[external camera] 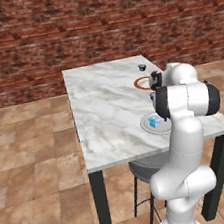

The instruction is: Place two yogurt containers on each plate.

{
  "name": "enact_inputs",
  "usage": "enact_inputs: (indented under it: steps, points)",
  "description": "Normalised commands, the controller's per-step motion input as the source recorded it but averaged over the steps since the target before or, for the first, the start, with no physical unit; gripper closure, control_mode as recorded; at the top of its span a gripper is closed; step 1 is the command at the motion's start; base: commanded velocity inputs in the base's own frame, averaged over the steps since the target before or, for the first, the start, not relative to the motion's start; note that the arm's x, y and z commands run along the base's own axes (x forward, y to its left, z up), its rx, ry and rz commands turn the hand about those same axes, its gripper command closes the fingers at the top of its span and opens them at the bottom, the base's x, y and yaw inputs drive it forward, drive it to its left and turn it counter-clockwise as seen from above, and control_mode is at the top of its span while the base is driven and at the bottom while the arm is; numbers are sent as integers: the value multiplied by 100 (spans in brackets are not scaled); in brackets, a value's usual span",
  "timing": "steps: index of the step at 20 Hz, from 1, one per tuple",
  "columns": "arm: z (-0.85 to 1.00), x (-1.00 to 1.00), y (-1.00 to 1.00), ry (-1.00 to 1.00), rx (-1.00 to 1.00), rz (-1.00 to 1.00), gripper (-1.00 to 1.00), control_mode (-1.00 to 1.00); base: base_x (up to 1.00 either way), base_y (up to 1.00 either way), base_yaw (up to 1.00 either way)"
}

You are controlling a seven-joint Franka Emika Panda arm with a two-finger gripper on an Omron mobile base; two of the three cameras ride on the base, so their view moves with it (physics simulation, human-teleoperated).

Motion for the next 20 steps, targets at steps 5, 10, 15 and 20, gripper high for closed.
enact_inputs:
  steps: [5,10,15,20]
  points:
    - [-11,-12,10,0,0,0,100,-100,0,0,0]
    - [-9,-4,8,0,0,0,100,-100,0,0,0]
    - [-6,0,4,0,0,0,100,-100,0,0,0]
    - [-4,0,0,0,0,0,100,-100,0,0,0]
